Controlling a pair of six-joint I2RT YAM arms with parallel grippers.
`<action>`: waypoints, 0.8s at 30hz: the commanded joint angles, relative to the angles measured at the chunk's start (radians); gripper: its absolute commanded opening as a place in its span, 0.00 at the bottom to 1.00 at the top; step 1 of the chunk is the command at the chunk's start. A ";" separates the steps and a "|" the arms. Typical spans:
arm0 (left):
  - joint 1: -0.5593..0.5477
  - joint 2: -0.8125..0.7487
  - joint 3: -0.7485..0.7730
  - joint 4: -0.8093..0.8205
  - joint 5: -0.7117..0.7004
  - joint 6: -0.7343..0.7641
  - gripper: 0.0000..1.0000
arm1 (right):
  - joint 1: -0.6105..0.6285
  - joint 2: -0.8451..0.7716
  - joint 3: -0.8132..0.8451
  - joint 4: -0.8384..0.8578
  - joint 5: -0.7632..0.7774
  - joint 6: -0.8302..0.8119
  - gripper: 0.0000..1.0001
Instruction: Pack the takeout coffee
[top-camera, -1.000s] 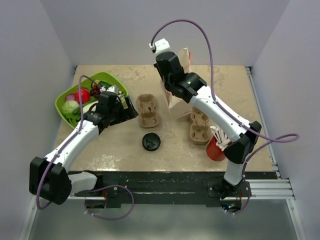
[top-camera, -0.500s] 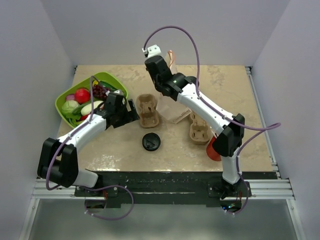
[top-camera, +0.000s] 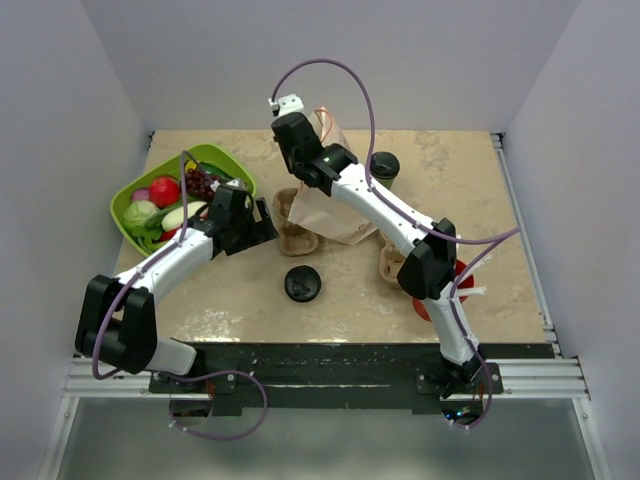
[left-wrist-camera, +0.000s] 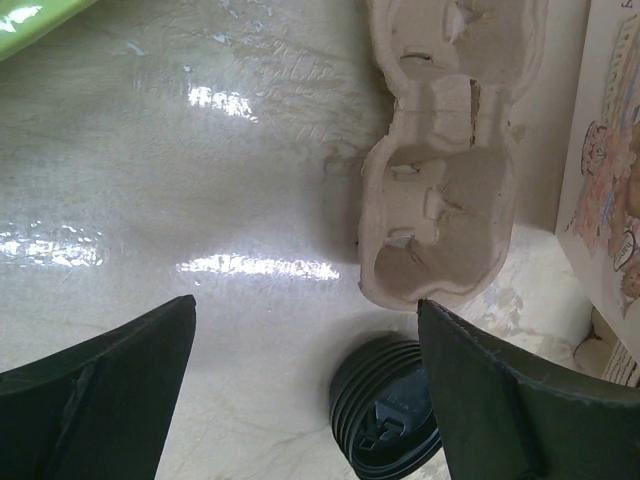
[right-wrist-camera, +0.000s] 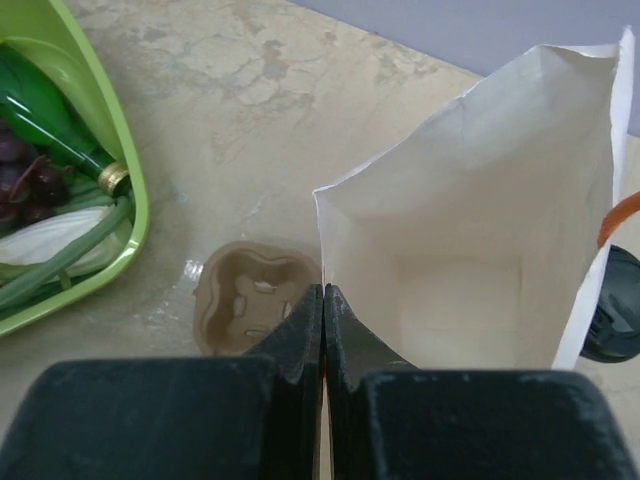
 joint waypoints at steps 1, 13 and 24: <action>-0.002 -0.022 0.000 0.012 -0.029 -0.006 0.97 | -0.001 -0.027 0.048 0.073 -0.043 0.057 0.00; 0.000 -0.053 0.000 -0.014 -0.064 0.010 0.98 | -0.013 -0.015 0.048 0.109 -0.087 0.140 0.00; -0.002 -0.010 0.005 0.093 -0.003 -0.035 0.97 | -0.039 -0.074 0.051 0.064 0.016 0.212 0.28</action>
